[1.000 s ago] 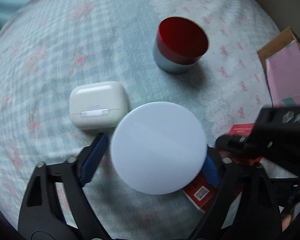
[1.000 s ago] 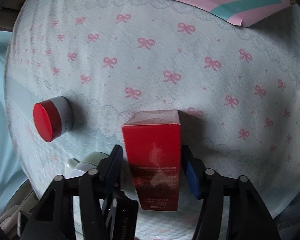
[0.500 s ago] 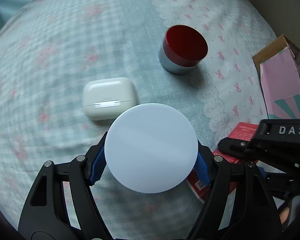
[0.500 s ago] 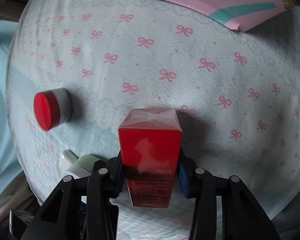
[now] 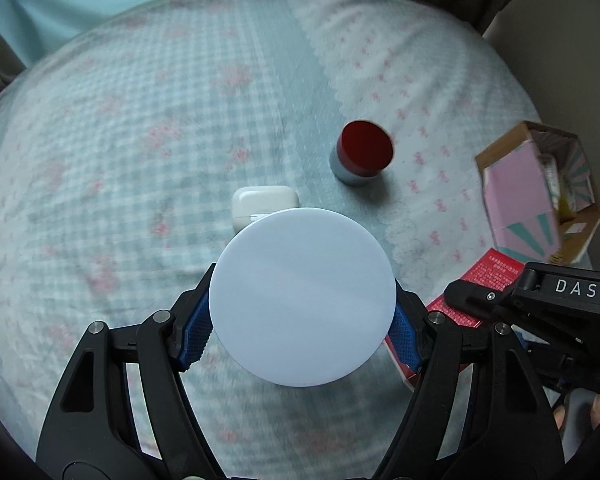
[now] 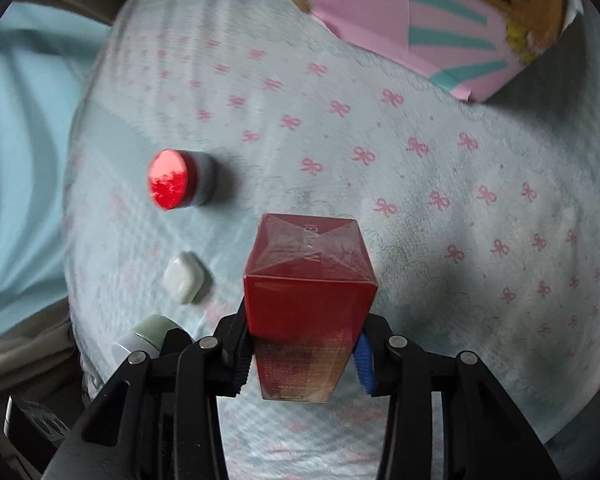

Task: Organize rigid objects
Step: 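Carry the white lid and red box over the cardboard box with both tools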

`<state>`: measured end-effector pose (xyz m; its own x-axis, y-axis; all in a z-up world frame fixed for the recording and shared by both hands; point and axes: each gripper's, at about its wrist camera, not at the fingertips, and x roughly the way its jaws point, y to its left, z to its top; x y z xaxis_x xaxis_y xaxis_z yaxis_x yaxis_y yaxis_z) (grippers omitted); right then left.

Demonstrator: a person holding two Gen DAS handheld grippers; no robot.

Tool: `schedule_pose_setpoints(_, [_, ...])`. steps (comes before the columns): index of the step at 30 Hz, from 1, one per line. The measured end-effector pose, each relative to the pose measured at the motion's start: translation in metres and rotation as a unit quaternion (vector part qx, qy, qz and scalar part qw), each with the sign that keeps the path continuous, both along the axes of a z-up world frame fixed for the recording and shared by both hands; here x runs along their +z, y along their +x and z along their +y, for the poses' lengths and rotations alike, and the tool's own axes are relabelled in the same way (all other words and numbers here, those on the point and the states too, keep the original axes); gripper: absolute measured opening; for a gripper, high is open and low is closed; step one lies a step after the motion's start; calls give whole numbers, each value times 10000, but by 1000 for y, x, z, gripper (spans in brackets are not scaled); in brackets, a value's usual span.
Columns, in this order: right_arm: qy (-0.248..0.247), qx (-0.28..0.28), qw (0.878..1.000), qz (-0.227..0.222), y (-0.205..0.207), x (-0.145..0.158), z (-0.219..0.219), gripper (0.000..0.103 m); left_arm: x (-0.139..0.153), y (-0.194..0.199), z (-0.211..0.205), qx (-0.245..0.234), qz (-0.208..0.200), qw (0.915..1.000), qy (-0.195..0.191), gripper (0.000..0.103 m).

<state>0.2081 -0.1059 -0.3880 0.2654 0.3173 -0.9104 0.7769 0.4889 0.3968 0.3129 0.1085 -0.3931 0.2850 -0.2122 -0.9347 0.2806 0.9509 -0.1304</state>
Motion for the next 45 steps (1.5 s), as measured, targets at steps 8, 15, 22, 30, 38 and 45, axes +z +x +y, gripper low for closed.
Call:
schedule_pose_setpoints(8, [-238, 252, 9986, -389, -31, 54, -11, 39, 63, -42, -2, -168, -259, 9993, -194, 71])
schedule_pose_setpoints(15, [-601, 655, 9931, -770, -58, 104, -27, 39, 105, -72, -27, -410, -404, 9976, -375, 71])
schedule_pose_setpoints(22, [-1014, 784, 9858, -1085, -82, 144, -69, 39, 142, -97, -62, -587, -579, 9956, -453, 71])
schedule_pose_setpoints(30, [-1216, 1419, 9715, -1458, -87, 166, -128, 39, 167, -111, -112, -511, -796, 9952, -265, 71])
schedule_pose_setpoints(38, [-1099, 2053, 9589, -1624, -77, 165, -212, 39, 168, -111, -185, -50, -579, 9981, -182, 71])
schedule_pose_setpoints(45, [-1112, 2192, 9552, -1651, -54, 159, -296, 39, 156, -106, -248, 159, -427, 9989, -94, 71])
